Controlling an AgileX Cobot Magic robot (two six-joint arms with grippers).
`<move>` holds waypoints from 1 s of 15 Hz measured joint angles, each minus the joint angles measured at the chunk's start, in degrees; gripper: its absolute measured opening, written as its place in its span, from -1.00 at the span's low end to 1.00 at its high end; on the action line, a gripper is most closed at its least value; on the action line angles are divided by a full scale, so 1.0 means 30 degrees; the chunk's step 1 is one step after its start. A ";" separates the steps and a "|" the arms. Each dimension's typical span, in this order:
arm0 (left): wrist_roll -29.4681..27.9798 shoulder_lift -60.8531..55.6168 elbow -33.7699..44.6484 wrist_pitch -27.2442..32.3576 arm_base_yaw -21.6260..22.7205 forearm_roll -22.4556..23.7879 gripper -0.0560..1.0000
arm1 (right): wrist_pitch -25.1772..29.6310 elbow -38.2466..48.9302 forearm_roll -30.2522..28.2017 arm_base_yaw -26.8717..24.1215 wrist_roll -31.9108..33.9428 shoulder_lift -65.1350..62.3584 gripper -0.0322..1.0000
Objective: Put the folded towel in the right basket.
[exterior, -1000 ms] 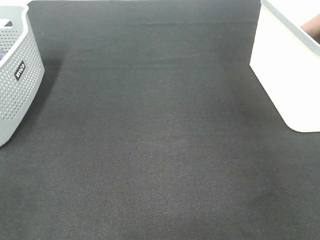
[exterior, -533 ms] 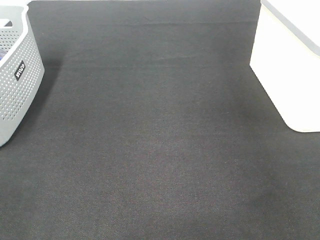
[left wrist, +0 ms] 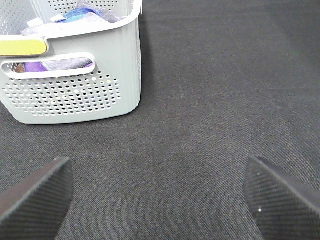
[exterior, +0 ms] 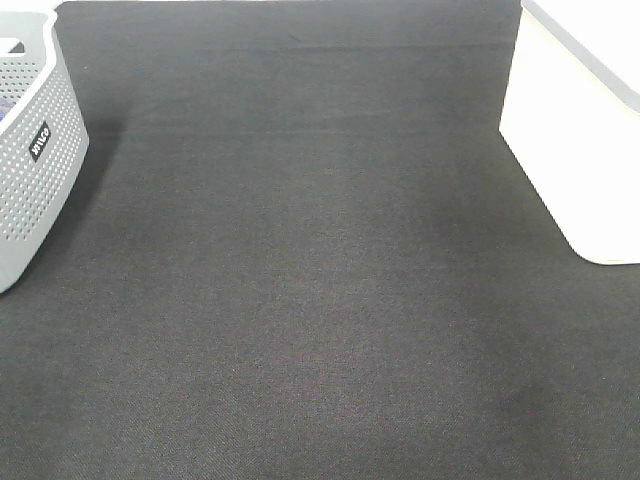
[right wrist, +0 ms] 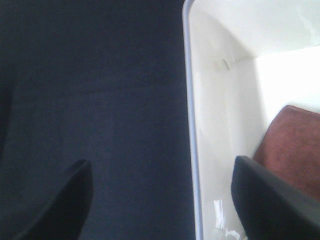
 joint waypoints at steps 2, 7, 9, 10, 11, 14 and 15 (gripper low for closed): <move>0.0000 0.0000 0.0000 0.0000 0.0000 0.0000 0.76 | 0.0000 0.0267 -0.3209 0.2254 0.0649 -0.0611 0.47; 0.0000 0.0000 0.0000 0.0000 0.0000 0.0000 0.76 | 0.0000 0.3514 -0.6131 0.3839 0.2063 -0.2922 0.47; 0.0000 0.0000 0.0000 0.0000 0.0000 0.0000 0.76 | -0.0019 0.6627 -0.6207 0.3915 0.2254 -0.4756 0.47; 0.0000 0.0000 0.0000 0.0000 0.0000 0.0000 0.76 | -0.0019 0.8308 -0.6341 0.3934 0.2292 -0.5921 0.47; 0.0000 0.0000 0.0000 0.0000 0.0000 0.0000 0.76 | -0.0038 1.1039 -0.6417 0.3953 0.2292 -0.7716 0.47; 0.0000 0.0000 0.0000 0.0000 0.0000 0.0000 0.76 | -0.0057 1.6960 -0.6417 0.3953 0.2292 -1.1841 0.47; 0.0000 0.0000 0.0000 0.0000 0.0000 0.0000 0.76 | -0.0172 1.8774 -0.6417 0.3953 0.2292 -1.3178 0.47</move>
